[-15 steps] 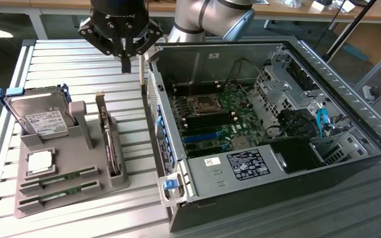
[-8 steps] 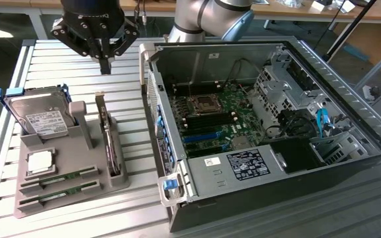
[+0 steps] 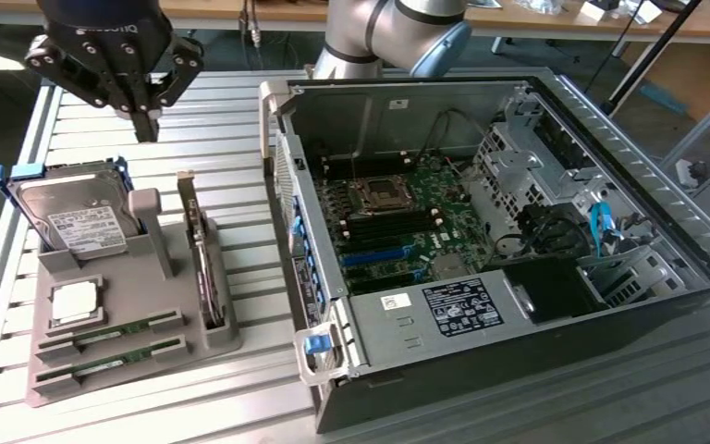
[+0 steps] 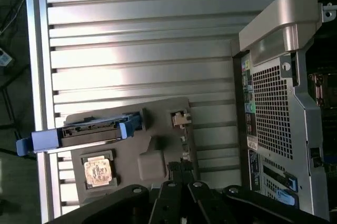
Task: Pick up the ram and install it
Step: 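Reach for the ram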
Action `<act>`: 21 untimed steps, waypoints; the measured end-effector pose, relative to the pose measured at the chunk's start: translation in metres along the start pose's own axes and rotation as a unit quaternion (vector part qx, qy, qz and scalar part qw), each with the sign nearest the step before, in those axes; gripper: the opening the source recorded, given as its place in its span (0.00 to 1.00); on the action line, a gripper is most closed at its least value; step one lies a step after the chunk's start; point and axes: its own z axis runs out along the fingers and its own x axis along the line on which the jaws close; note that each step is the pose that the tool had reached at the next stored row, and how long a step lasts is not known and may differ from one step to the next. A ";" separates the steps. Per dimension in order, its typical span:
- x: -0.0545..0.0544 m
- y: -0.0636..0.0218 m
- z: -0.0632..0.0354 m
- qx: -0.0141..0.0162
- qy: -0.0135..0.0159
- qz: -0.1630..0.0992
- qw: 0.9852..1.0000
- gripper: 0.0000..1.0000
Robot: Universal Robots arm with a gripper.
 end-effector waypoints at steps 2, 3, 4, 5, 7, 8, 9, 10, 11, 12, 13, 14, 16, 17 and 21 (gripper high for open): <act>0.011 -0.0008 -0.0003 0.000 0.000 0.000 1.000 0.11; 0.015 -0.0012 -0.0004 0.000 0.000 0.000 1.000 0.11; 0.019 -0.0015 -0.0007 0.000 0.000 0.000 1.000 0.11; 0.022 -0.0017 -0.0007 0.000 0.000 0.000 1.000 0.11; 0.022 -0.0017 -0.0007 0.000 0.000 0.000 1.000 0.11; 0.022 -0.0017 -0.0007 0.000 0.000 0.000 1.000 0.11; 0.022 -0.0023 -0.0008 0.000 0.000 0.000 1.000 0.11; 0.022 -0.0033 -0.0008 0.000 0.000 0.000 1.000 0.11; 0.022 -0.0048 -0.0008 0.000 0.000 0.000 1.000 0.11; 0.022 -0.0068 -0.0009 0.000 0.000 0.000 1.000 0.11; 0.022 -0.0087 -0.0010 0.000 0.000 0.000 1.000 0.11; 0.021 -0.0109 -0.0011 0.000 0.000 0.000 1.000 0.11; 0.021 -0.0177 -0.0014 0.001 0.000 0.000 1.000 0.11; 0.021 -0.0201 -0.0015 0.001 0.000 0.000 1.000 0.11; 0.020 -0.0302 -0.0019 0.002 0.000 0.000 1.000 0.11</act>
